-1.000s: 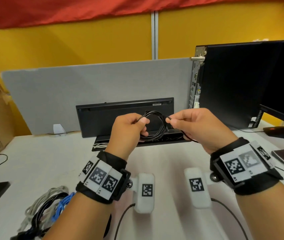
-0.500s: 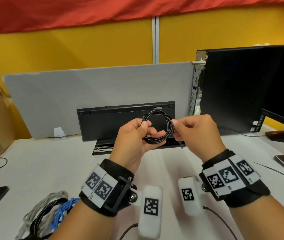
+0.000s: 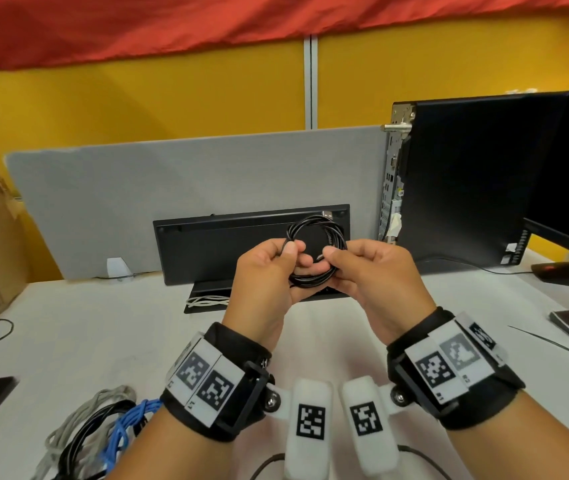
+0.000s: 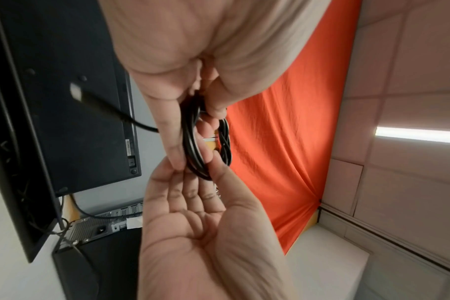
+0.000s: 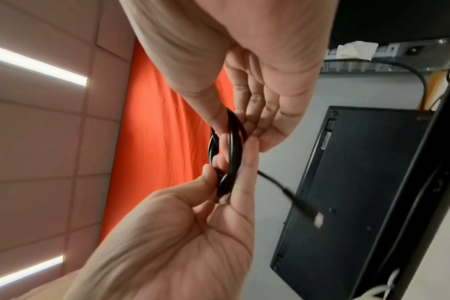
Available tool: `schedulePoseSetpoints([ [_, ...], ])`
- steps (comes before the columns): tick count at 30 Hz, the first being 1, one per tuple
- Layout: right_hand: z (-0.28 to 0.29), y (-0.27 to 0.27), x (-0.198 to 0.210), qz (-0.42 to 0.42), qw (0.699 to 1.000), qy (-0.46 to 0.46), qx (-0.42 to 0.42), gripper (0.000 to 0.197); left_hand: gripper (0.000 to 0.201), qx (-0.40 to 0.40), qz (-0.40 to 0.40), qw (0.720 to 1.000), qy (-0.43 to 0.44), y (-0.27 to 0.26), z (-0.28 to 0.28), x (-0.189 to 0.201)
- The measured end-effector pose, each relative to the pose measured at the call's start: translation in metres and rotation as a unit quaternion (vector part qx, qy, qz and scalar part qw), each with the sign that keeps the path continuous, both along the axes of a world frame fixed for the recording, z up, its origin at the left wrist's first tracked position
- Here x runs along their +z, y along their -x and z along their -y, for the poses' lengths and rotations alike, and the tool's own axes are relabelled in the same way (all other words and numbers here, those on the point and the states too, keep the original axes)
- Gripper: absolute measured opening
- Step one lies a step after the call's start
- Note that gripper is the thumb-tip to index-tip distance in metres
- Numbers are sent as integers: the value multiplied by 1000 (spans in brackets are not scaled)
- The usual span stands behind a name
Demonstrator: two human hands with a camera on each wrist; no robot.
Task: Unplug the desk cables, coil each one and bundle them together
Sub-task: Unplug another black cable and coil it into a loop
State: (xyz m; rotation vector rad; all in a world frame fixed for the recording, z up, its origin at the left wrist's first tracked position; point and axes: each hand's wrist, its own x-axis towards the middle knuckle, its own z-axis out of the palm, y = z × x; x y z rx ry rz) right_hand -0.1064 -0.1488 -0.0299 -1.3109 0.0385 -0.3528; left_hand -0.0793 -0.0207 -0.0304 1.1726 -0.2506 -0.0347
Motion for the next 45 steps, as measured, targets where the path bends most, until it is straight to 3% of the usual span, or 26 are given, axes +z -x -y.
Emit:
schedulePoseSetpoints([
  [8, 0, 0, 5, 7, 981, -161, 105, 28, 22, 0, -34, 997, -69, -4, -1, -7],
  [12, 2, 3, 11, 14, 956, -233, 177, 15, 22, -4, -29, 997, -78, -2, 5, -8],
  [14, 3, 3, 12, 16, 956, -228, 182, 13, 23, -1, -19, 997, -79, -1, 5, -8],
  [19, 6, 0, 8, 18, 973, -140, 181, 53, 22, 20, -21, 996, -86, -3, 2, -8],
  [21, 10, -1, 6, 24, 978, -96, 182, 60, 23, 33, -19, 996, -85, -4, 1, -8],
  [24, 16, -2, 6, 29, 985, 19, 168, 56, 23, 59, -30, 996, -66, -7, -4, -7],
  [26, 20, -3, 6, 22, 985, 111, 132, 41, 23, 80, -44, 994, -62, -9, -11, -4],
  [31, 27, -10, -2, 15, 970, 232, 64, 6, 19, 119, -33, 986, -111, -11, -17, -2],
  [35, 22, -11, -9, 52, 924, 374, 53, 42, 13, 114, -43, 991, -56, -5, -13, 0],
  [37, 18, -11, -11, 62, 906, 414, 69, 49, 11, 105, -48, 993, -33, -3, -14, 1],
  [40, 13, -11, -15, 34, 890, 445, 92, 47, 9, 83, -55, 994, -41, 1, -22, 1],
  [45, -3, -2, -12, 4, 886, 442, 140, 26, 8, 77, -44, 986, -142, 4, -60, 13],
])
